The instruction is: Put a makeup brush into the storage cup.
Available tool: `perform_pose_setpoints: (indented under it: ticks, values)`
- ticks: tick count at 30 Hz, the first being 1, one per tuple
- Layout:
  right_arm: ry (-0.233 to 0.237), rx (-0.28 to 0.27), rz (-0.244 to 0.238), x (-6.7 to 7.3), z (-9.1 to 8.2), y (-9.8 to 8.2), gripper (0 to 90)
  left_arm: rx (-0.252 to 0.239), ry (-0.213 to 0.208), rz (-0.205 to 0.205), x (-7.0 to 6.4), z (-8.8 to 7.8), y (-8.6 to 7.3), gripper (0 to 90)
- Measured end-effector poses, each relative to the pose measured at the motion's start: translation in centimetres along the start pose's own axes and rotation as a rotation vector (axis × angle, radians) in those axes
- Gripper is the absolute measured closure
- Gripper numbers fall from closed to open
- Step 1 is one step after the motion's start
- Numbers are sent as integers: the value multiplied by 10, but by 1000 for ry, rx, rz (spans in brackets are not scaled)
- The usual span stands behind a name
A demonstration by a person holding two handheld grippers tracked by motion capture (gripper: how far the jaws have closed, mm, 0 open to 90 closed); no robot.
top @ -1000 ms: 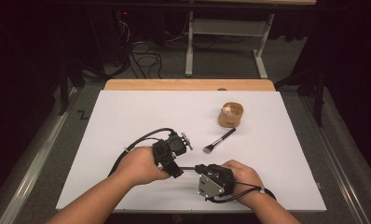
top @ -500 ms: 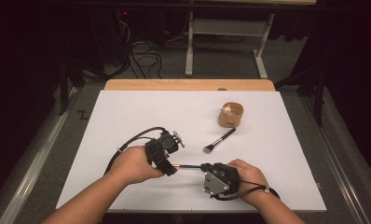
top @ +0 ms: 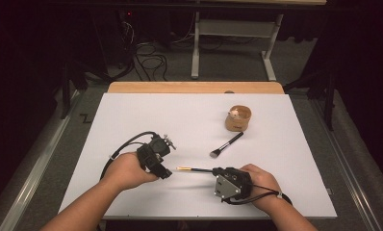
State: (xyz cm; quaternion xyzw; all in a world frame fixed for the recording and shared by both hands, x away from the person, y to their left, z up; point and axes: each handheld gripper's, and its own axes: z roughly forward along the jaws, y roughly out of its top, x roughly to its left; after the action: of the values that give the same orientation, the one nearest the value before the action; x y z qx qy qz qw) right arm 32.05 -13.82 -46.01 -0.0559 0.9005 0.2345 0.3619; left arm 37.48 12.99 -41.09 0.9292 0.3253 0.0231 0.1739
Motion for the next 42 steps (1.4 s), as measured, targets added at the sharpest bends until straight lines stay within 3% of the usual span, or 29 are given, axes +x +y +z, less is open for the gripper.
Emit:
perform_pose_setpoints:
  ticks: [7,16,18,22,24,28,31,36,42]
  values:
    - [1,8,32,1,0,-7,859,-71,13,-37,12,7,-17,413]
    - [-13,4,42,0,0,-13,859,-244,59,-111,22,14,-42,392]
    - [-13,5,63,1,-1,-13,860,-285,75,-121,24,19,-48,384]
    - [-16,9,80,2,-1,-16,859,-359,81,-140,23,26,-61,376]
    - [-18,6,85,1,-1,-17,859,-404,78,-173,24,32,-68,370]
    - [-27,0,111,1,-1,-19,860,-475,104,-180,24,37,-79,365]
    - [-32,-11,121,0,-1,-19,859,-547,90,-221,23,36,-86,347]
    - [-42,-14,159,-1,-3,-21,860,-621,119,-198,15,34,-93,330]
    - [-67,-34,192,-2,-5,-22,860,-673,151,-173,10,35,-99,287]
